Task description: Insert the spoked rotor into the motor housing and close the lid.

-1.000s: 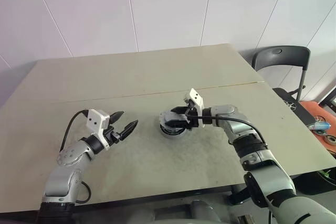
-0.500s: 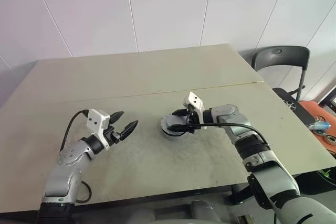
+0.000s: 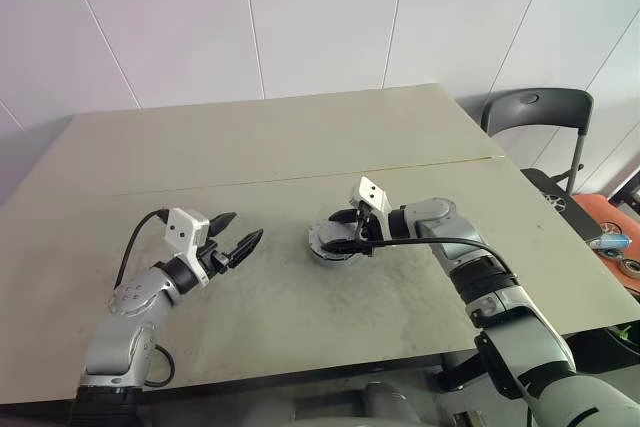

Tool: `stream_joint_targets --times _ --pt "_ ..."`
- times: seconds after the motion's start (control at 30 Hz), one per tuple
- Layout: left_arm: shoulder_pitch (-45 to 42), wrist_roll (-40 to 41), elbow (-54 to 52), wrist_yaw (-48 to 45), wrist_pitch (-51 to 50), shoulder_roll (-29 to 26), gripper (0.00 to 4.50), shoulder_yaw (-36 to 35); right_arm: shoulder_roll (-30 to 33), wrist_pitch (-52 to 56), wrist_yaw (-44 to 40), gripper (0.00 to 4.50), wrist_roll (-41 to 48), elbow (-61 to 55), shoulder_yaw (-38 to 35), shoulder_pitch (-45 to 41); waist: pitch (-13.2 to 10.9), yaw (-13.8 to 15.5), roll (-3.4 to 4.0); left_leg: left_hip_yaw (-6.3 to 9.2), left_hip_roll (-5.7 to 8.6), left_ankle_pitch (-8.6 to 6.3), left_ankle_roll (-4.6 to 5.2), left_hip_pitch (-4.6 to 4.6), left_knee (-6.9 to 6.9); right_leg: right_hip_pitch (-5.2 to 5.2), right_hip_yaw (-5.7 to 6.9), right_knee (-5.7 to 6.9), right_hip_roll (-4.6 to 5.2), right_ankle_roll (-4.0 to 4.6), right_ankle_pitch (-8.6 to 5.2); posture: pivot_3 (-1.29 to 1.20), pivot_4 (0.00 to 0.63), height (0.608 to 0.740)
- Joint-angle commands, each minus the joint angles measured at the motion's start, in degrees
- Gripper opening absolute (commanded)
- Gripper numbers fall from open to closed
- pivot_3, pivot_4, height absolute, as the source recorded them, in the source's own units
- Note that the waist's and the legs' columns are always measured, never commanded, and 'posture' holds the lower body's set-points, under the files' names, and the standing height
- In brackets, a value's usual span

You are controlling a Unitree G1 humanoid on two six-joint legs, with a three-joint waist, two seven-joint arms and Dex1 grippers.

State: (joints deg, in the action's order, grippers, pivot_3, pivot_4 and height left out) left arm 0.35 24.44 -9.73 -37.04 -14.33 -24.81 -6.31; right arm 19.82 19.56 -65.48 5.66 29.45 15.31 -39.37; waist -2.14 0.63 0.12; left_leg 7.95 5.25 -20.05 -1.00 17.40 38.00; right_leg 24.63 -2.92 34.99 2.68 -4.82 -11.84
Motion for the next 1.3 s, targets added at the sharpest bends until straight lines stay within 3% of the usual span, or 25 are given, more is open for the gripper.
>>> stream_joint_targets --times 0.03,1.1,1.3 --pt "-0.65 0.60 -1.82 -0.11 0.55 -0.38 3.74 -1.43 -0.51 -0.82 1.72 3.55 -1.00 0.61 0.13 0.16 0.00 0.00 0.00 0.00 0.00 0.00 0.00 0.00 0.00 0.00 0.00 0.00 0.00 0.00 0.00 0.00 0.000 0.740" --pt "-0.90 0.61 -1.52 -0.43 0.64 -0.17 3.74 -1.23 2.69 -5.25 2.07 3.55 -6.19 6.74 3.97 -0.06 0.05 0.16 -0.01 0.01 0.02 0.03 -0.04 -0.24 0.10 -0.37 0.01 -0.02 0.01 -0.16 -0.11 0.00 0.000 0.740" --pt "-4.54 -0.82 0.35 -0.10 0.15 2.31 3.74 2.71 2.38 -5.19 1.88 3.55 -6.15 7.02 4.81 0.13 0.06 0.27 -0.01 0.02 0.02 0.03 -0.04 -0.37 0.11 -0.51 0.01 -0.02 0.01 -0.18 -0.12 0.00 0.000 0.740"
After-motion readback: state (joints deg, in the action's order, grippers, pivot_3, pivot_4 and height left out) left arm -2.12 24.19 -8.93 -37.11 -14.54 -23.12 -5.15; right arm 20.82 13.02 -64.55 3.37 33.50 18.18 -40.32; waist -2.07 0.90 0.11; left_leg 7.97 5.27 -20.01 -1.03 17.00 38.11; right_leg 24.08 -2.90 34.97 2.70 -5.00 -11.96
